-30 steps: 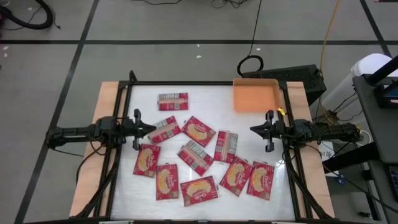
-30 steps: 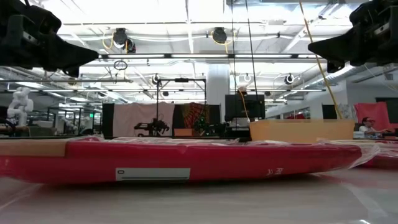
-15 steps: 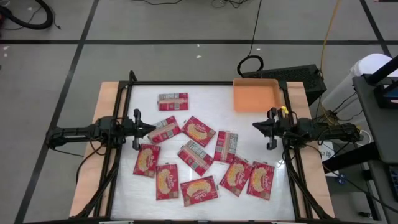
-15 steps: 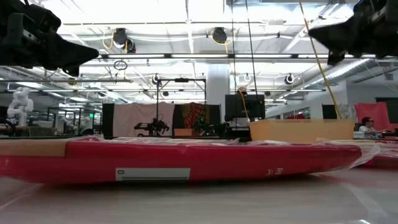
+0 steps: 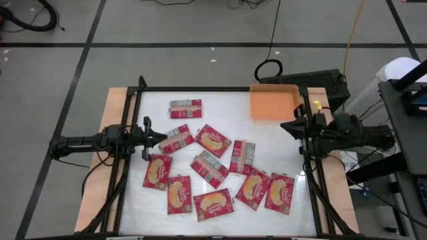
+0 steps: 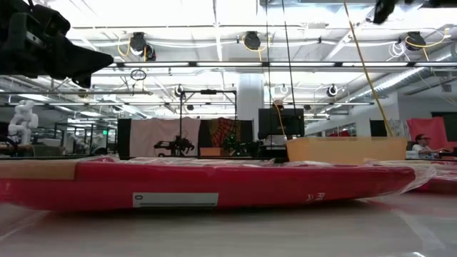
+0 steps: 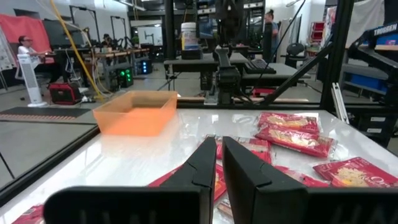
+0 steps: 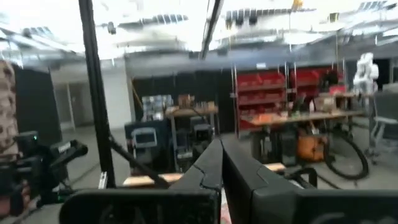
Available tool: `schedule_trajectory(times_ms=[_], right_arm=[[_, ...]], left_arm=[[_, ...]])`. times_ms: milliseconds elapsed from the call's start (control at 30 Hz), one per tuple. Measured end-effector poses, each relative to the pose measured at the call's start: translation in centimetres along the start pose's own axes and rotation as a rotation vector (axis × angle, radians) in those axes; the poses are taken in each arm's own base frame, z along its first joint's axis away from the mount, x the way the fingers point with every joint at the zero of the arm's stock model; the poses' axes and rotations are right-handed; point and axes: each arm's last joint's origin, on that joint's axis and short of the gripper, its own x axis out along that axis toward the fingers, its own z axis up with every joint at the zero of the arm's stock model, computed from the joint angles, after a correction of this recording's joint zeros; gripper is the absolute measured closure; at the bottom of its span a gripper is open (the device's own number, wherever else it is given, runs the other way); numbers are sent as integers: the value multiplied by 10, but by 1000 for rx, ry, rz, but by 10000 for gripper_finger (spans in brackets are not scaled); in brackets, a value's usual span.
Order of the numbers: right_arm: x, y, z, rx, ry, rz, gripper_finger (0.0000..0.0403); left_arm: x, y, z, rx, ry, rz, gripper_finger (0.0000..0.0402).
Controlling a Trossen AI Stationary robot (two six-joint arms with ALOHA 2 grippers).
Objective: Sort popcorn bags into baskets
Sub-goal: Put the red popcorn bag into the orange bin
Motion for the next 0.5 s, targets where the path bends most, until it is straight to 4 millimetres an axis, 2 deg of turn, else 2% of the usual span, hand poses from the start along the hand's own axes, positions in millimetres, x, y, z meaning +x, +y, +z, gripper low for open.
schedule_trajectory(times_ms=[100, 233, 367, 500], right_arm=[[20, 4, 16, -3, 115, -10, 403], [54, 8, 23, -77, 303, -53, 403], [83, 10, 9, -131, 523, -75, 403], [105, 11, -19, -123, 674, -95, 403]], left_arm=[[0, 0, 0, 0, 1, 0, 369], [0, 0, 0, -2, 1, 0, 369], [0, 0, 0, 0, 1, 0, 369], [0, 0, 0, -1, 2, 0, 369]])
